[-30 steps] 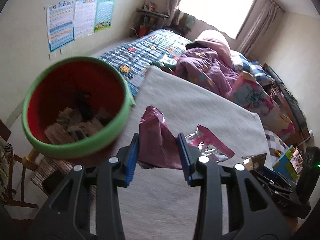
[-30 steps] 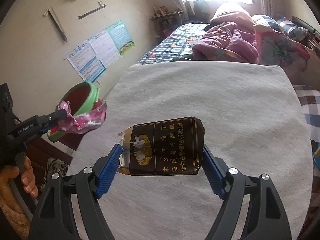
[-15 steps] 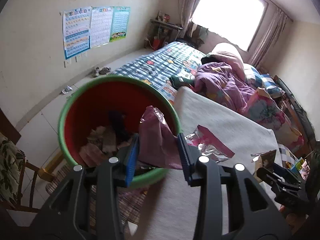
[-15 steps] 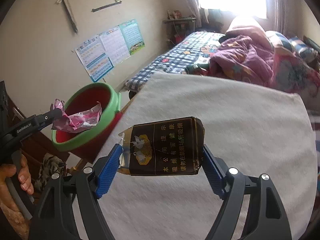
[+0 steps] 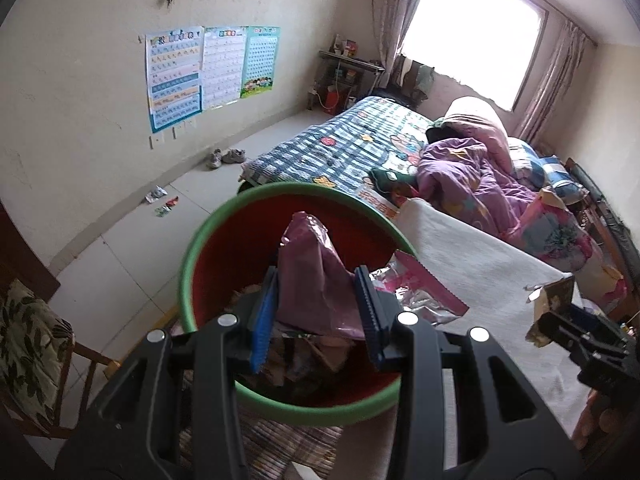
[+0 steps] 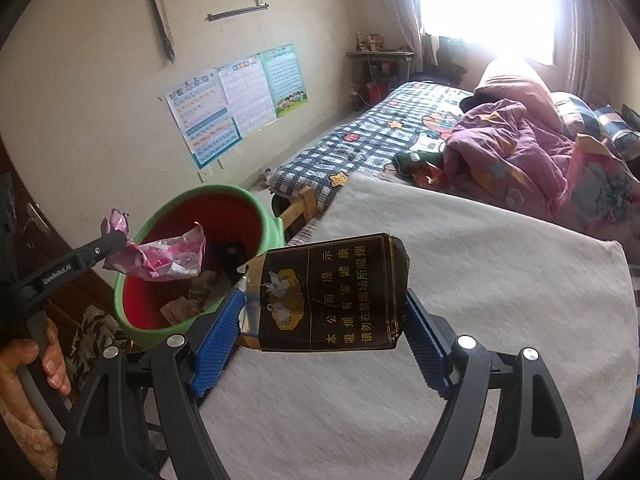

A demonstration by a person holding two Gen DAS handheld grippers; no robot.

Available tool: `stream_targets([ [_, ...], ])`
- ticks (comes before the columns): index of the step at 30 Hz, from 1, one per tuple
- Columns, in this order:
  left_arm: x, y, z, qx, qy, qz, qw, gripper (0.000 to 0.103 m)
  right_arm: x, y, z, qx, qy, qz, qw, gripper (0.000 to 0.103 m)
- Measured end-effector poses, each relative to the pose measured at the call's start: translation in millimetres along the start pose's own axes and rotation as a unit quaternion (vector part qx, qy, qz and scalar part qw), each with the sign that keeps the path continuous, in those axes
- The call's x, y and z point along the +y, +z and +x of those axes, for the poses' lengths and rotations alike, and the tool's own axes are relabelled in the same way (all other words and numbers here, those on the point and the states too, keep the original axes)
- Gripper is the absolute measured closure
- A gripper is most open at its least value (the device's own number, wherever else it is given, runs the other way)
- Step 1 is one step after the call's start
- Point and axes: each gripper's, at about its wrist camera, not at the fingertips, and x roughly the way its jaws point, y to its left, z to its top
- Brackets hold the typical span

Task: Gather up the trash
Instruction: 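Carry the pink wrapper and cigarette pack over the red bucket, then open both grippers to drop the wrapper and pack into the bucket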

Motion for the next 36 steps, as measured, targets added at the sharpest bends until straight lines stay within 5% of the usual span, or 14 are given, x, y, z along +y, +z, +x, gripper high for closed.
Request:
stream_targets([
  [36, 42.0, 0.4, 34.1, 0.025, 0.067, 0.038, 0.9967, 0.066, 71.6, 39.9, 56.5, 0.016, 0.031, -0.061, 0.998, 0.027],
])
